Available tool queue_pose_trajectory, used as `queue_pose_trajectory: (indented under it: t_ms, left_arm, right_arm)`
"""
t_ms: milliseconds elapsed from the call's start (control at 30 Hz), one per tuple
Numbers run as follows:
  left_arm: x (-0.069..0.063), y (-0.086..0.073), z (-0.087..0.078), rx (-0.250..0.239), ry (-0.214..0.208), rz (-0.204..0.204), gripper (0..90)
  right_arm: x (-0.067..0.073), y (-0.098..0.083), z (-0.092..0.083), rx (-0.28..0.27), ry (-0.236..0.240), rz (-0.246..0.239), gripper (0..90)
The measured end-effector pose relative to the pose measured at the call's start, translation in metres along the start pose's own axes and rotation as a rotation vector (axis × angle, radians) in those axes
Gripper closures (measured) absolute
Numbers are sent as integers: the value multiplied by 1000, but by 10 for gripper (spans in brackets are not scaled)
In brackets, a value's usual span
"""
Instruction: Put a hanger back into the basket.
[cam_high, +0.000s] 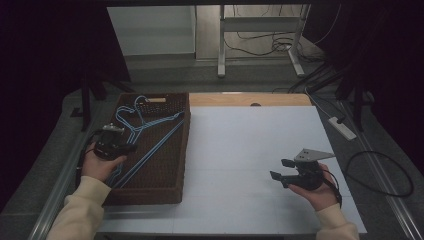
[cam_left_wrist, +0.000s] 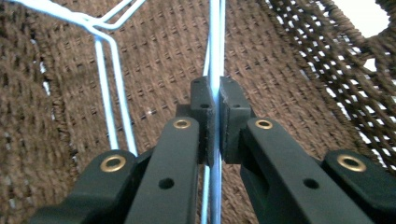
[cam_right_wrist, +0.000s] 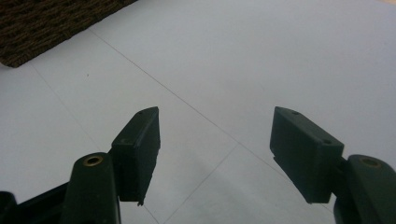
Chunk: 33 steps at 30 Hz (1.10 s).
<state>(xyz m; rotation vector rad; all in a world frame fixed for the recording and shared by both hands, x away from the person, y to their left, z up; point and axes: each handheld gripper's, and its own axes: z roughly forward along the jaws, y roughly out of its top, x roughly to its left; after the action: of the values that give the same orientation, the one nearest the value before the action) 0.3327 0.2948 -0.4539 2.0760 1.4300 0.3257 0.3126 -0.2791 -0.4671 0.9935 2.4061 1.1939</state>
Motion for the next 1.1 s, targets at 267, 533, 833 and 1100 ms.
queue_pose_trajectory:
  t_ms: [267,533,833,1100]
  left_arm:
    - [6,0,5,20,78,-24,684]
    - [-6,1,-20,-149,66,73,562]
    - [-35,-1,-58,-309,-56,156,453]
    - [-60,-13,-71,-356,-117,199,418]
  right_arm:
    - [0,0,1,7,7,-3,342]
    - [0,-2,1,10,7,-2,342]
    - [1,-2,-2,0,-1,0,340]
    - [2,-5,-4,-22,-5,12,341]
